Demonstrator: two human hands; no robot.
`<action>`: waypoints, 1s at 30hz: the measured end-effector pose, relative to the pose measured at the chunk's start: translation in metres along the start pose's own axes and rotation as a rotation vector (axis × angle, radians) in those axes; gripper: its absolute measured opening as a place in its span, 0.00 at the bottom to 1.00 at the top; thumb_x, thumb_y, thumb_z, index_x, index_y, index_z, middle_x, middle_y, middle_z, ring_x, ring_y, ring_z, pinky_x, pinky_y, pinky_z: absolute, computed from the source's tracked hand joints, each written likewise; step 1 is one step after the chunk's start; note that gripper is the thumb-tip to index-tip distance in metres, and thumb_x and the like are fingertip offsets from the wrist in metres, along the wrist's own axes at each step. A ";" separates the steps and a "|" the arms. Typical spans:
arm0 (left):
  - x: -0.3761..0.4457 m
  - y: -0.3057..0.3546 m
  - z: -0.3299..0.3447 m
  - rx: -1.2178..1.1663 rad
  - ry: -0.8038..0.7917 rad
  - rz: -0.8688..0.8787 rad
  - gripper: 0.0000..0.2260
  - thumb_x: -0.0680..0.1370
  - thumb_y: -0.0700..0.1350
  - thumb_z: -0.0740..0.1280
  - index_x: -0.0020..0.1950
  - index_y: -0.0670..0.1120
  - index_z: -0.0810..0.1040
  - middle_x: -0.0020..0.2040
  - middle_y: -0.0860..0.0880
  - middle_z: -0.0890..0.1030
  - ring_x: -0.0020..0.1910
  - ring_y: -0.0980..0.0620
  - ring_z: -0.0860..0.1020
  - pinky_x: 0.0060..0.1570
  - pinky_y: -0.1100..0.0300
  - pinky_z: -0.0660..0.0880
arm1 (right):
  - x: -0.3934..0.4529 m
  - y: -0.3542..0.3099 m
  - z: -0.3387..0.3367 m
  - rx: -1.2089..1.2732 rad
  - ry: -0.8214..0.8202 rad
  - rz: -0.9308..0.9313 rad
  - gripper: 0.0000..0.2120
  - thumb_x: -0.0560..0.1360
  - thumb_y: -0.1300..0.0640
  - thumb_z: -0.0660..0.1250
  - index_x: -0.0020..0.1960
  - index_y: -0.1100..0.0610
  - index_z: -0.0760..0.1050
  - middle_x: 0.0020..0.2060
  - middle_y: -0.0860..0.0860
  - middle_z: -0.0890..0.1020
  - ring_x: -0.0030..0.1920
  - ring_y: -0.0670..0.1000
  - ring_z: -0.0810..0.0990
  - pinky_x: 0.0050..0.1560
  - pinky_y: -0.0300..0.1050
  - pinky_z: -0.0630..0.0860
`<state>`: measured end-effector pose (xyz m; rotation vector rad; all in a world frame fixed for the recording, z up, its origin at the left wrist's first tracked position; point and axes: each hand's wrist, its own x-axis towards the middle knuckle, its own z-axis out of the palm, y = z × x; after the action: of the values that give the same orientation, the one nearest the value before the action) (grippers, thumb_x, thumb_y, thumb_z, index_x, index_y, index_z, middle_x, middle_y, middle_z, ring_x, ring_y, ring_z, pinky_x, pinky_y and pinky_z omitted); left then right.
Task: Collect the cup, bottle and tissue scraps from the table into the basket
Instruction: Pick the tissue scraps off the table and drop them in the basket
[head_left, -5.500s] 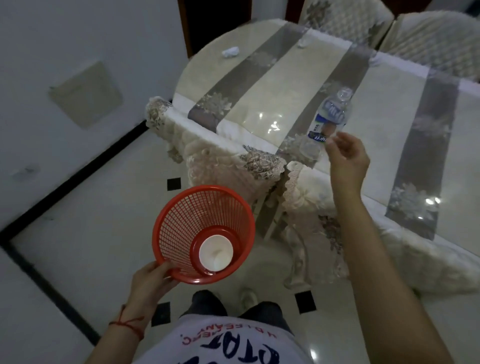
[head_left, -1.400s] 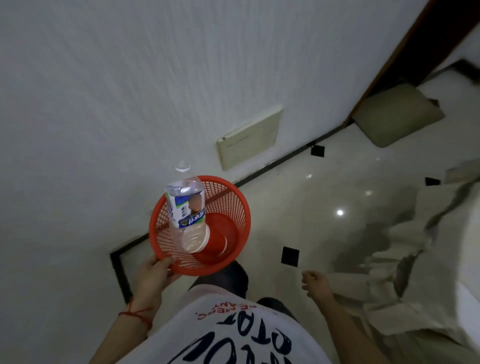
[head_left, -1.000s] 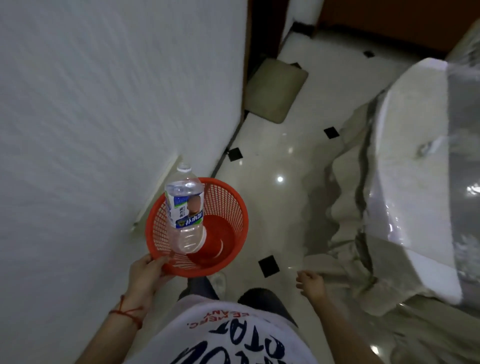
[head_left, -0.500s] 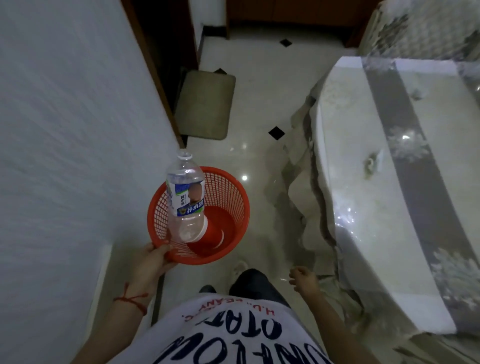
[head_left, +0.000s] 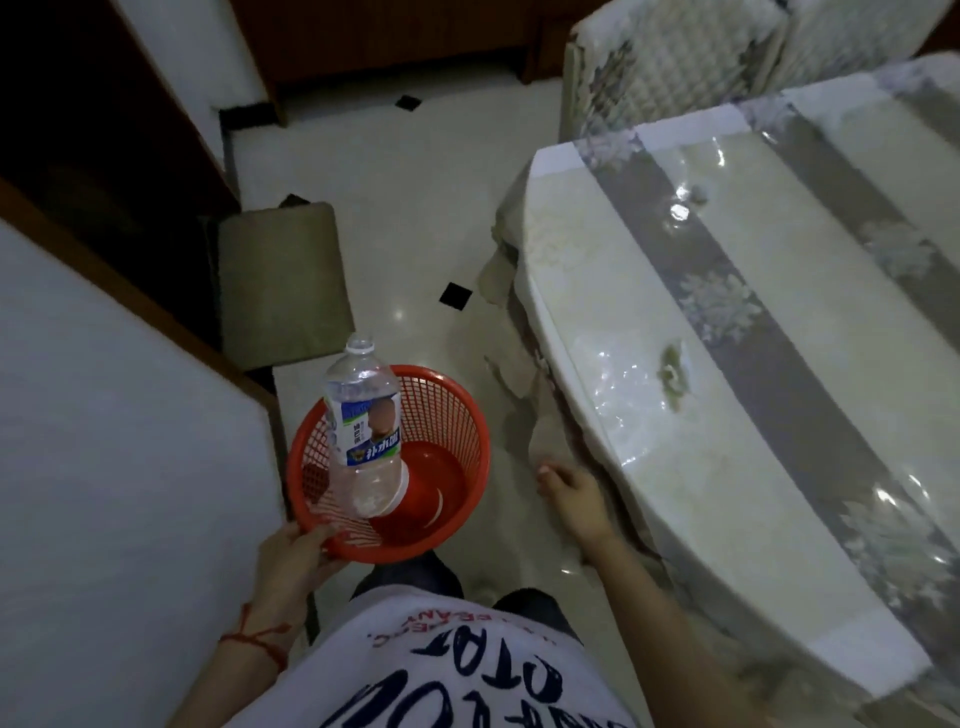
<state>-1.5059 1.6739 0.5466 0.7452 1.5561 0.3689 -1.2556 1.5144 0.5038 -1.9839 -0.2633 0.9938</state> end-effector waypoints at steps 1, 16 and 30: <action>0.009 0.012 0.004 0.033 -0.025 0.002 0.10 0.74 0.33 0.65 0.54 0.40 0.76 0.42 0.45 0.79 0.40 0.48 0.77 0.27 0.62 0.77 | -0.001 -0.010 0.001 0.034 0.033 -0.009 0.11 0.77 0.57 0.62 0.54 0.60 0.79 0.42 0.52 0.81 0.46 0.50 0.79 0.45 0.40 0.74; 0.074 0.104 0.077 0.290 -0.279 0.068 0.10 0.72 0.32 0.65 0.53 0.40 0.76 0.46 0.42 0.81 0.42 0.45 0.80 0.46 0.52 0.76 | 0.068 -0.095 -0.087 -0.362 0.886 0.041 0.22 0.75 0.57 0.63 0.68 0.60 0.68 0.69 0.58 0.69 0.69 0.58 0.66 0.66 0.54 0.65; 0.071 0.102 0.099 0.332 -0.246 0.075 0.08 0.74 0.33 0.64 0.40 0.46 0.76 0.39 0.45 0.80 0.39 0.47 0.80 0.34 0.58 0.76 | 0.083 -0.106 -0.075 -0.159 0.644 -0.066 0.10 0.74 0.54 0.62 0.38 0.59 0.72 0.31 0.49 0.74 0.36 0.52 0.73 0.34 0.40 0.66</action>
<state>-1.3845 1.7759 0.5432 1.0671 1.3721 0.0671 -1.1267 1.5740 0.5641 -2.3079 -0.0468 0.2606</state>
